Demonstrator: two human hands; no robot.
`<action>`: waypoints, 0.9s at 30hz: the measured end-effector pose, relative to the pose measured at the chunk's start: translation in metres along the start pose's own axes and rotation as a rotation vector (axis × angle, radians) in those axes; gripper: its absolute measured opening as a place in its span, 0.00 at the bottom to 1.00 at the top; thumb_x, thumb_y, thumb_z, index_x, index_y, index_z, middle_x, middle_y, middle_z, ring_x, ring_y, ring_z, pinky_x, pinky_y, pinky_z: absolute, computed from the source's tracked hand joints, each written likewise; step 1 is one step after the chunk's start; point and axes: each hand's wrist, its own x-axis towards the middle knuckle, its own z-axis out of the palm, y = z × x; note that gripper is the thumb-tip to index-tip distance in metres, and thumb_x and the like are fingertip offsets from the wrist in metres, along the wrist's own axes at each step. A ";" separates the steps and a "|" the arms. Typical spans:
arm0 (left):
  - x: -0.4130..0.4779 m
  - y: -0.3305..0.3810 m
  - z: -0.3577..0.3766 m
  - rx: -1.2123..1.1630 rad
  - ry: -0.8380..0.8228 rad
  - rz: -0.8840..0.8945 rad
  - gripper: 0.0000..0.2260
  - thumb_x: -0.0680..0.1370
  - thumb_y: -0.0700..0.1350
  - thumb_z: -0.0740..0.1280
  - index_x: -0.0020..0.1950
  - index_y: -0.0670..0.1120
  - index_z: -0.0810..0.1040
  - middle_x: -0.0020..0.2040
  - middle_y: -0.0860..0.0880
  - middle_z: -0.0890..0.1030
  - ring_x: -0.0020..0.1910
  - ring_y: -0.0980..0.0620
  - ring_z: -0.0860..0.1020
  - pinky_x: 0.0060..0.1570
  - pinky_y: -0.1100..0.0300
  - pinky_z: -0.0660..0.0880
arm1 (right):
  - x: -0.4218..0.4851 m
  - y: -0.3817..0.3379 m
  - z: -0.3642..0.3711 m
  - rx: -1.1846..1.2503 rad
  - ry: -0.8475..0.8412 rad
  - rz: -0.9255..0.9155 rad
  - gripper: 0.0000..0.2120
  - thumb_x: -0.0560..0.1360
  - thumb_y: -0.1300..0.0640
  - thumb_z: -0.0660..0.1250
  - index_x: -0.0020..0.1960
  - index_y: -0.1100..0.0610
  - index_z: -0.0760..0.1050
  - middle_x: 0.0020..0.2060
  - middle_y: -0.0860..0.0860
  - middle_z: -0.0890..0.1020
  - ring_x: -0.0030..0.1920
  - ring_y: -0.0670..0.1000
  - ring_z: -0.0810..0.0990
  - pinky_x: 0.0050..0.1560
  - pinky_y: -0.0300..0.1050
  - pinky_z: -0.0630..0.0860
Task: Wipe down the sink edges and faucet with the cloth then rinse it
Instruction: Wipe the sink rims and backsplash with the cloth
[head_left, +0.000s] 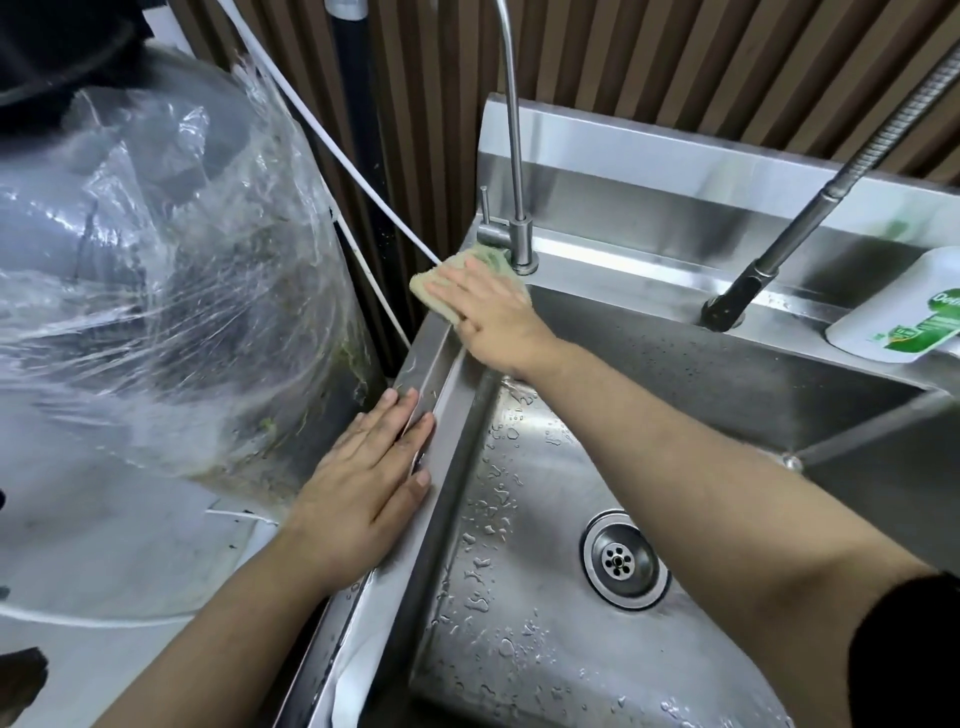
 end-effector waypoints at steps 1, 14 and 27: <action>0.000 0.000 0.000 0.006 0.003 0.006 0.26 0.80 0.58 0.47 0.74 0.46 0.62 0.76 0.50 0.56 0.75 0.59 0.46 0.72 0.62 0.43 | -0.014 -0.005 0.006 0.007 0.000 -0.054 0.28 0.78 0.61 0.53 0.76 0.48 0.53 0.77 0.46 0.54 0.76 0.52 0.44 0.73 0.49 0.35; -0.081 0.021 -0.025 0.050 -0.055 -0.049 0.25 0.80 0.58 0.48 0.75 0.50 0.59 0.75 0.51 0.59 0.75 0.55 0.52 0.72 0.56 0.50 | -0.057 -0.041 0.029 -0.053 -0.028 -0.124 0.27 0.78 0.44 0.36 0.76 0.45 0.44 0.77 0.47 0.48 0.76 0.52 0.39 0.73 0.53 0.33; -0.111 0.037 -0.009 0.147 -0.096 -0.085 0.25 0.81 0.57 0.46 0.75 0.46 0.59 0.77 0.47 0.56 0.76 0.51 0.49 0.71 0.52 0.49 | -0.078 -0.057 0.041 -0.086 0.004 -0.129 0.25 0.80 0.47 0.39 0.77 0.48 0.46 0.77 0.48 0.48 0.76 0.54 0.40 0.73 0.53 0.35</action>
